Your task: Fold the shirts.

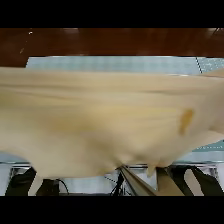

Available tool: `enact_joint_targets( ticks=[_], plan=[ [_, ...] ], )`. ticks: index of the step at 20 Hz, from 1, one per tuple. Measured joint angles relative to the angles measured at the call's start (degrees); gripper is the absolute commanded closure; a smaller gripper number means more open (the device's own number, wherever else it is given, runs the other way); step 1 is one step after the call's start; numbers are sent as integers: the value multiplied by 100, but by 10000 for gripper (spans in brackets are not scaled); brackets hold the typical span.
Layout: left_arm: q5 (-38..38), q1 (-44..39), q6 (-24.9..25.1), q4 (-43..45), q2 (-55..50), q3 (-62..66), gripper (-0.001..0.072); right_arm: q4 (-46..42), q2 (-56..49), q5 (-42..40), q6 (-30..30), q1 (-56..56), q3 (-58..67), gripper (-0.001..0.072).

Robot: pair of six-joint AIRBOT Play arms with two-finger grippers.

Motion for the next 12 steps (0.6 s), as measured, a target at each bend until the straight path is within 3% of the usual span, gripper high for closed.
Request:
enact_joint_targets(
  ticks=[4, 7, 12],
  plan=[
    [-452, -2, -76, 39, -754, -507, 695, -76, -977, 603, -46, 13, -317, 684],
    [-164, -94, -72, -37, -1488, -916, 694, -144, -1978, 693, -61, 291, -481, 684],
    [627, -387, 105, -166, -3069, -1161, 693, -398, -3543, -330, -66, 1003, -560, 683]
  ],
)
